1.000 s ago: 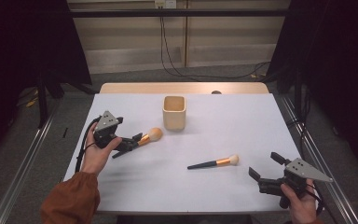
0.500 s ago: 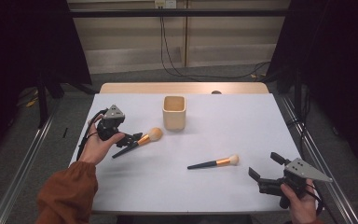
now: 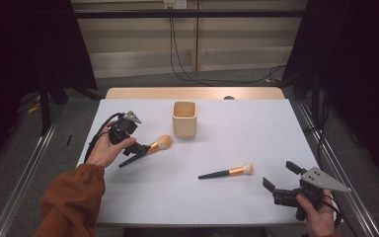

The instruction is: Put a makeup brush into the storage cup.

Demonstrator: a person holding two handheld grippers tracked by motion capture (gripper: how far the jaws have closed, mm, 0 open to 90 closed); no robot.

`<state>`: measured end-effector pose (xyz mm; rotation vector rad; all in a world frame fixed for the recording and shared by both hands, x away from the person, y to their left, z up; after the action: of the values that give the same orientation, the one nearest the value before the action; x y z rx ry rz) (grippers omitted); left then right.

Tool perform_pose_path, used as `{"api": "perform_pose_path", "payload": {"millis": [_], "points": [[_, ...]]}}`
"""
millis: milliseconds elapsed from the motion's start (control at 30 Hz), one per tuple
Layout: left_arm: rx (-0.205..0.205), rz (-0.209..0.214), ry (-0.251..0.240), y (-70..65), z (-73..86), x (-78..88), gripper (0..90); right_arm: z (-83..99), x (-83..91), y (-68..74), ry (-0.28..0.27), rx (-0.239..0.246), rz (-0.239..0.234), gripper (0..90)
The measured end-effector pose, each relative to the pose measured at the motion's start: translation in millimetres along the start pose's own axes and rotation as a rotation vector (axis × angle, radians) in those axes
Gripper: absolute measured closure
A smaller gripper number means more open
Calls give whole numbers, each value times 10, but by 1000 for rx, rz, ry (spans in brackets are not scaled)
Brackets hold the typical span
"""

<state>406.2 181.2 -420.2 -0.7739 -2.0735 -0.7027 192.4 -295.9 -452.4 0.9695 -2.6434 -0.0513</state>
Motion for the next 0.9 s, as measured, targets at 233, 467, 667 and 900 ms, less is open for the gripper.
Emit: {"api": "perform_pose_path", "payload": {"millis": [233, 467, 667, 900], "points": [[-41, 36, 56, -55, -41, -91, 43, 4, -2, 0, 1, 6, -1, 0], [-107, 43, 129, -92, -75, -199, 70, 5, -4, 0, 4, 7, 2, 0], [-109, 53, 208, -91, -91, -309, 55, 5, -5, 2, 3, 3, 9, 0], [-142, 55, 250, -111, -98, -402, 188, 7, -8, 4, 7, 4, 7, 0]]}}
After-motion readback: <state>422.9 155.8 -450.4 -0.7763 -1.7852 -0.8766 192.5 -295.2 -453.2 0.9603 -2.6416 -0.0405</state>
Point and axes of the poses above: each handheld gripper's, and its own axes: x roughly backward along the jaws, z roughly out of its underside, y roughly to its left, the point moved 1 cm from there along -x, roughly forward along the jaws, and after that the axes turned 13 degrees about -z, right-handed, at the moved point
